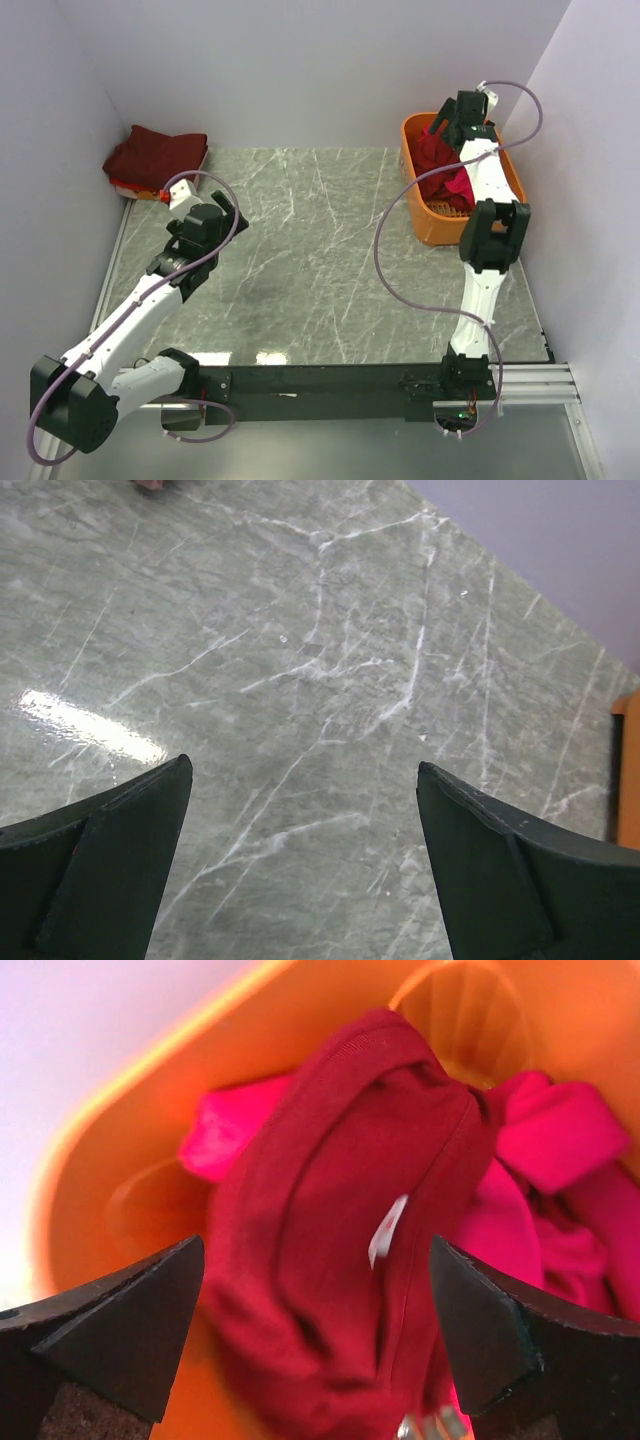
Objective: Fold and stack the t-shirts
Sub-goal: Grab the tshirt from the pile, then move the tshirt to the center of the board
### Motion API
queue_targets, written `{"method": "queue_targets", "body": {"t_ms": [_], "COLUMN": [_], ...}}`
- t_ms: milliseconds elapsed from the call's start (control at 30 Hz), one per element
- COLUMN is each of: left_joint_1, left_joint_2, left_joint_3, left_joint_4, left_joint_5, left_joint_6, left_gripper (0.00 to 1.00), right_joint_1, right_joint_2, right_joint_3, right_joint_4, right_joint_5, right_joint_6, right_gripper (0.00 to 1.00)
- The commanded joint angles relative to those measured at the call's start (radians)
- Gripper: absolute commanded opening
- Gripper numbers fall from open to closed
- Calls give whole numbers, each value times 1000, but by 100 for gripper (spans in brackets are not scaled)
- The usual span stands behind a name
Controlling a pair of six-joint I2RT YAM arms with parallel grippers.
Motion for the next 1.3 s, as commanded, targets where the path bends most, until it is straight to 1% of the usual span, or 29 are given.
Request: {"method": "queue_targets", "body": {"t_ms": [0, 67, 100, 133, 167, 200, 300, 367, 433, 467, 533, 567, 600, 633, 667, 733, 767, 833, 867, 967, 1000, 1067, 1100, 1233, 1267], "left_joint_1": [-2, -2, -2, 0, -2, -2, 0, 1, 0, 0, 0, 0, 0, 0, 0, 0, 0, 0, 0, 0, 0, 0, 0, 0, 0], "left_joint_2": [20, 25, 28, 31, 31, 33, 31, 27, 21, 18, 13, 11, 10, 8, 5, 1, -1, -13, -22, -50, -58, -84, -91, -145, -168], "left_joint_3": [11, 16, 17, 17, 19, 19, 22, 19, 16, 14, 14, 13, 14, 14, 16, 16, 17, 17, 17, 13, 11, 8, 8, -5, -7], "left_joint_4": [8, 7, 4, 4, 2, 2, 1, 4, 8, 10, 11, 10, 10, 10, 7, 4, -1, -5, -13, -28, -45, -65, -79, -152, -166], "left_joint_5": [-28, -28, -33, -31, -34, -37, -30, -25, -15, -11, -4, -1, 8, 12, 18, 30, 33, 41, 42, 42, 39, 30, 27, -1, -10], "left_joint_6": [11, 10, 11, 10, 10, 10, 8, 8, 7, 5, 4, 2, 1, 1, -3, -3, -4, -12, -16, -26, -35, -45, -58, -102, -114], "left_gripper": [99, 100, 99, 99, 100, 100, 99, 99, 99, 99, 100, 100, 99, 99, 100, 99, 99, 99, 99, 99, 99, 99, 99, 99, 99], "right_joint_1": [-4, -8, -11, -13, -13, -13, -11, -11, -8, -7, 7, 25, 39, 50, 85, 108, 143, 188, 237, 320, 373, 418, 459, 553, 558], "right_joint_2": [87, 112, 123, 123, 122, 109, 64, 22, -58, -123, -203, -243, -321, -360, -425, -483, -528, -569, -601, -647, -656, -668, -667, -647, -647], "right_joint_3": [135, 143, 135, 124, 106, 97, 92, 75, 61, 34, -10, -59, -81, -101, -118, -126, -120, -114, -101, -81, -78, -66, -58, 14, 11], "right_joint_4": [-70, -55, -43, -30, -4, 8, 28, 51, 57, 69, 89, 123, 135, 148, 161, 161, 158, 151, 140, 123, 125, 131, 137, 142, 154], "right_joint_5": [15, -17, -38, -56, -72, -86, -93, -95, -84, -80, -45, -28, -9, 8, 24, 22, -6, -44, -87, -181, -274, -372, -461, -587, -594], "right_joint_6": [-47, -44, -50, -50, -50, -44, -39, -46, -49, -52, -73, -88, -119, -133, -145, -173, -179, -204, -211, -227, -211, -188, -167, -141, -127], "right_gripper": [98, 94, 83, 74, 56, 22, 2, 0, 0, 0, 0, 0, 0, 0, 0, 0, 0, 0, 0, 0, 0, 0, 0, 0, 0]}}
